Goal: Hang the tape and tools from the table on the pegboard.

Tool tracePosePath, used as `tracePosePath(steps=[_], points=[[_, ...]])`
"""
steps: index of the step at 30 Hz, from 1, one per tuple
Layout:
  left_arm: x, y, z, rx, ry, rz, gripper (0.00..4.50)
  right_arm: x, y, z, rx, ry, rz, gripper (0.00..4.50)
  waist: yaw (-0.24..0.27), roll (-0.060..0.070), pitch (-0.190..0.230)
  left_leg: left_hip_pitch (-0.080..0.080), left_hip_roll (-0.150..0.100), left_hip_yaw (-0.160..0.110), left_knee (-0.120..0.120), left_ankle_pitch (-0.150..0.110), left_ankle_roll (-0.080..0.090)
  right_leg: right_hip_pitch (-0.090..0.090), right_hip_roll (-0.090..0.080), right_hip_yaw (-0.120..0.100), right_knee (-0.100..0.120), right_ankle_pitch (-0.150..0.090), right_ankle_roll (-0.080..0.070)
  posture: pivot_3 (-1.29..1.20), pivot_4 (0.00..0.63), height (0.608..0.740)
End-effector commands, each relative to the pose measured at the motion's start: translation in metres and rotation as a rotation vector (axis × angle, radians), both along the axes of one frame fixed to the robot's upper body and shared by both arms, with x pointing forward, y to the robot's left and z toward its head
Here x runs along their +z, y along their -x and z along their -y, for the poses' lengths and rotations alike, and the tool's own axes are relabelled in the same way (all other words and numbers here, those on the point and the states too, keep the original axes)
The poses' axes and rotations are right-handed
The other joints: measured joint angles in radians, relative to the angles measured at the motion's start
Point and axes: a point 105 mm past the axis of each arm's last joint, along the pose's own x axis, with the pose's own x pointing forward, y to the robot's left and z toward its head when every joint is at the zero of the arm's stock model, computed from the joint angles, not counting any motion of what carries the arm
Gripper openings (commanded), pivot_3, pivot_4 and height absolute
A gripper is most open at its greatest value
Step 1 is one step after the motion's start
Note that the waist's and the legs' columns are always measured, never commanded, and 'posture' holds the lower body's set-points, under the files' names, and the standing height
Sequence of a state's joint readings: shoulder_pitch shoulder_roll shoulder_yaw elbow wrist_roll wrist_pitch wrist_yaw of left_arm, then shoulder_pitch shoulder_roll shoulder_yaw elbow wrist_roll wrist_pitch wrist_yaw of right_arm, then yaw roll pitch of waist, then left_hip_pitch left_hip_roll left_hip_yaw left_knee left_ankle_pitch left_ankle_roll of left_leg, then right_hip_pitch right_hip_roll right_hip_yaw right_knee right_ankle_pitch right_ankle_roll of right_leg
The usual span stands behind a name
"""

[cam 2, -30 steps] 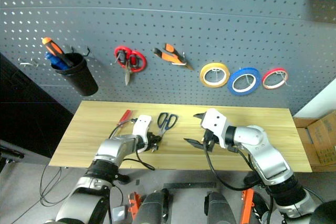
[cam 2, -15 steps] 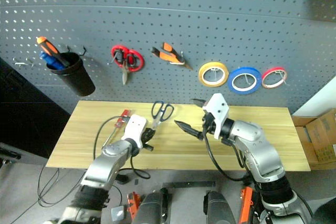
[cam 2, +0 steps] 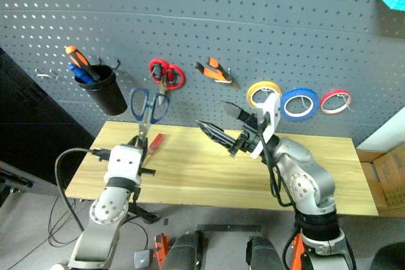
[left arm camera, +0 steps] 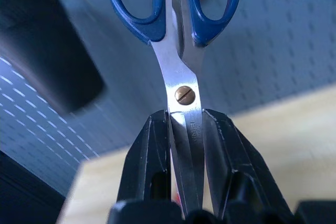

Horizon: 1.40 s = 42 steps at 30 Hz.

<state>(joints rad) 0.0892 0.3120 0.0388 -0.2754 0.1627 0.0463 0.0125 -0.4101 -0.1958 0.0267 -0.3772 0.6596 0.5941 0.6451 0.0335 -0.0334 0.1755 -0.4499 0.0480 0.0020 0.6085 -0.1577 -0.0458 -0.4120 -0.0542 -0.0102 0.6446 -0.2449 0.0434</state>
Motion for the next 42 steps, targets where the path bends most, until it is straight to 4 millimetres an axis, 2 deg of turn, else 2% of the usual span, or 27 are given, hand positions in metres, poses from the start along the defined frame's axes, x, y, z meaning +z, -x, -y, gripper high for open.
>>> tracePosePath(steps=[1, 4, 6, 13, 21, 42], points=[[0.022, 0.01, 0.002, 0.001, -0.027, 0.113, 0.55, 0.012, 0.001, 0.003, -0.002, -0.027, 0.045, 4.5, 0.0, -0.001, -0.01, 0.0, 0.0, 0.0, 0.0, 0.0, 0.0, 0.0, 0.0, 0.0, 0.0, 0.0, 0.0, 0.15, 0.058, 0.74], [0.019, 0.02, 0.0, 0.016, -0.033, 0.11, 0.55, 0.013, -0.002, 0.002, -0.008, -0.021, 0.061, 4.5, 0.0, 0.0, -0.023, 0.001, 0.0, 0.0, 0.0, 0.0, 0.0, 0.0, 0.0, 0.0, 0.001, 0.0, 0.0, 0.15, 0.05, 0.74], [0.02, 0.019, -0.002, 0.026, -0.028, 0.12, 0.55, 0.013, -0.004, 0.001, -0.01, -0.019, 0.068, 4.5, 0.001, 0.0, -0.031, 0.001, 0.0, 0.001, 0.0, 0.0, 0.0, 0.0, 0.0, 0.0, 0.001, 0.0, 0.0, 0.16, 0.047, 0.74], [0.026, -0.017, -0.004, -0.019, 0.054, 0.113, 0.55, 0.015, -0.008, -0.002, -0.018, -0.018, 0.086, 4.5, 0.026, 0.002, -0.042, 0.003, 0.001, 0.0, 0.001, 0.0, 0.0, 0.002, 0.001, -0.001, 0.002, -0.001, -0.002, 0.16, 0.046, 0.74], [0.023, -0.041, 0.004, -0.12, 0.102, 0.066, 0.55, 0.015, -0.012, -0.001, -0.051, -0.016, 0.101, 4.5, 0.024, 0.001, -0.052, 0.008, 0.001, 0.002, 0.001, 0.0, 0.0, 0.007, 0.002, 0.001, 0.001, 0.004, 0.0, 0.14, 0.049, 0.74], [0.022, -0.05, 0.015, -0.2, 0.153, 0.032, 0.55, 0.013, -0.015, 0.006, -0.107, -0.009, 0.102, 4.5, 0.018, 0.001, -0.052, 0.01, 0.001, 0.002, 0.002, 0.001, 0.001, 0.007, 0.002, 0.002, 0.003, 0.004, -0.001, 0.1, 0.07, 0.74]])
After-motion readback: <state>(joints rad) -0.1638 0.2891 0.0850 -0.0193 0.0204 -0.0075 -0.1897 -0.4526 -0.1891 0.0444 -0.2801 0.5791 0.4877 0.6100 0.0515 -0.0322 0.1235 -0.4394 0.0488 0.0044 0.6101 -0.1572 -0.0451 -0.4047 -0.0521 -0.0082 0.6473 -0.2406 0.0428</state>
